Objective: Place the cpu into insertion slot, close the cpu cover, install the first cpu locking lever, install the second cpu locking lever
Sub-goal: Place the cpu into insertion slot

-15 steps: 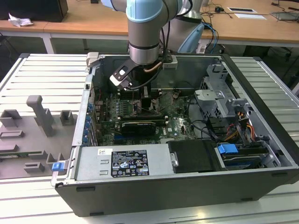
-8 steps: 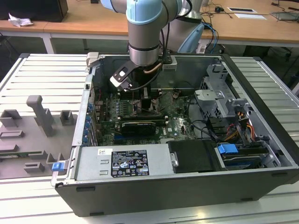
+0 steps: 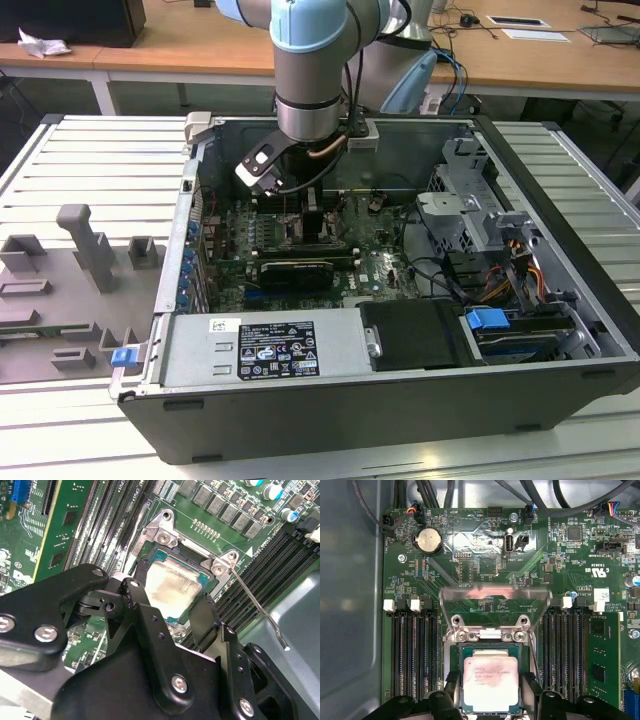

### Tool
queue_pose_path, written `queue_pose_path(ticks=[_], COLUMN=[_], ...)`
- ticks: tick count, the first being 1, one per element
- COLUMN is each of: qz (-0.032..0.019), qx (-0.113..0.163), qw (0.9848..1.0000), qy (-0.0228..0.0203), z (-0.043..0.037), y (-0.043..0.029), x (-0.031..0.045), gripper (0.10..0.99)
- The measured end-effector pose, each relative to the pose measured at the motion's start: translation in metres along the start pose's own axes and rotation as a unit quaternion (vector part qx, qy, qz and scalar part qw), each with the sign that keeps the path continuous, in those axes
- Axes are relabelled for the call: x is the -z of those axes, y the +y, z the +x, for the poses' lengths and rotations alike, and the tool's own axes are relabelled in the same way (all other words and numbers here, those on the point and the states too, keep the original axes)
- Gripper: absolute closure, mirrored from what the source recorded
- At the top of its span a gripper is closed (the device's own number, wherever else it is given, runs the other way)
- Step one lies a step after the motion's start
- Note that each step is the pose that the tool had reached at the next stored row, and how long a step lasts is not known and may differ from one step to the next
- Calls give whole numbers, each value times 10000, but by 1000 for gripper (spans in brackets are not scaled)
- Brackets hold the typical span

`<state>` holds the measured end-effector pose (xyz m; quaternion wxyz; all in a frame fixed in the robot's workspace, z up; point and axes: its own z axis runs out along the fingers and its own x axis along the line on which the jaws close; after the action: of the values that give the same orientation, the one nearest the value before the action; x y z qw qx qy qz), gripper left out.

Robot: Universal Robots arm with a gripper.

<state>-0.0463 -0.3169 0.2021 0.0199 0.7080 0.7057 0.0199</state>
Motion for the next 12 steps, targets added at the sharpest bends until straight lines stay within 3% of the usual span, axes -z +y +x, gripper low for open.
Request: queue_pose_path(ticks=[2, 7, 9, 10, 11, 12], qz=[0, 0, -1, 0, 0, 0], qx=[0, 0, 0, 1, 1, 1], qw=[10000, 10000, 10000, 10000, 10000, 10000], qy=[1, 1, 1, -1, -1, -1], z=[0, 0, 0, -9, -14, -19], y=[0, 7, 7, 7, 7, 7], x=[5, 118, 122, 123, 123, 123], gripper=[486, 486, 498, 631, 631, 690])
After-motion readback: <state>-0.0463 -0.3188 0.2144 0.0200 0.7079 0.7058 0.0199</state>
